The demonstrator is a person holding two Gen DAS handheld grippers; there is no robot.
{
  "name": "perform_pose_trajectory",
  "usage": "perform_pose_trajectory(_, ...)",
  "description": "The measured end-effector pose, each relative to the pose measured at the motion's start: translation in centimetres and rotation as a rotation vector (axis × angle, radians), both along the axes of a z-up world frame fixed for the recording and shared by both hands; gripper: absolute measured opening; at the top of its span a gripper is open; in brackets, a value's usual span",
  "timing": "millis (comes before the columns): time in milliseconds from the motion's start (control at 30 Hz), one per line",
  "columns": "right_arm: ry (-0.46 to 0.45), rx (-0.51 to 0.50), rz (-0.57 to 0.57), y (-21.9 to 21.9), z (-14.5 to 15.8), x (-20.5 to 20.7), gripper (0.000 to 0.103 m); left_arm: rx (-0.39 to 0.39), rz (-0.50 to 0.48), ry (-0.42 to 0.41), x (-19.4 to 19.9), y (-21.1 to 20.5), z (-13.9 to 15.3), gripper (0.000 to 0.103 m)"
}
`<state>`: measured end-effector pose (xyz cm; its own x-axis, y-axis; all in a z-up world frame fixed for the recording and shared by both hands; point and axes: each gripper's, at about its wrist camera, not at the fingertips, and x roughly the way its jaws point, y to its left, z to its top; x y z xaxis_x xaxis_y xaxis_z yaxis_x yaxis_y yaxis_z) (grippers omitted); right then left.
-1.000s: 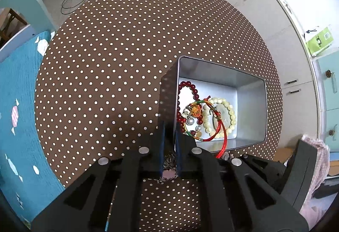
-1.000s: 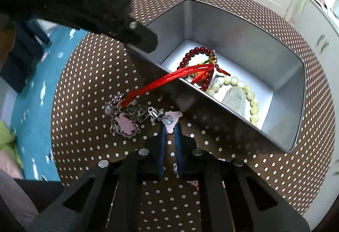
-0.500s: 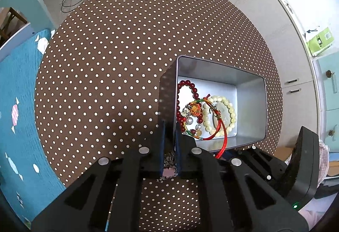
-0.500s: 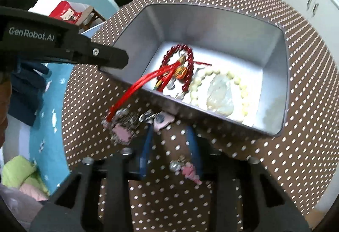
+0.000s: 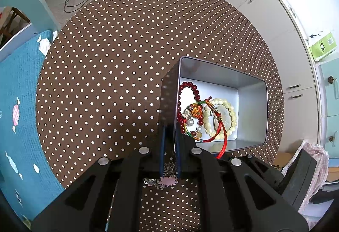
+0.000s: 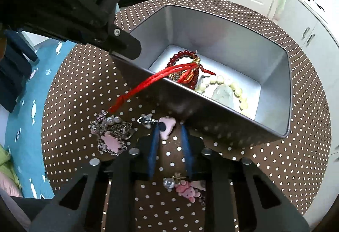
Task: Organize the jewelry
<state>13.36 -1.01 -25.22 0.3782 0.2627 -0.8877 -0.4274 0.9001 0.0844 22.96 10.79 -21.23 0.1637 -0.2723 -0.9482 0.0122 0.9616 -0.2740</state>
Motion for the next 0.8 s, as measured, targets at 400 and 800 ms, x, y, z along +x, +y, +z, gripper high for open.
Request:
perform_pose_trajectory(400, 0.105, 0.178, -0.107, -4.0, -0.3, 0.7, 0.007, -0.003, 0.005, -0.002, -0.2, 0.1, -0.2, 0.008)
perform_pose_trajectory(800, 0.020, 0.236, -0.110, -5.6, 5.4, -0.3, 0.007, -0.004, -0.002, -0.015, -0.5, 0.1, -0.1, 0.008)
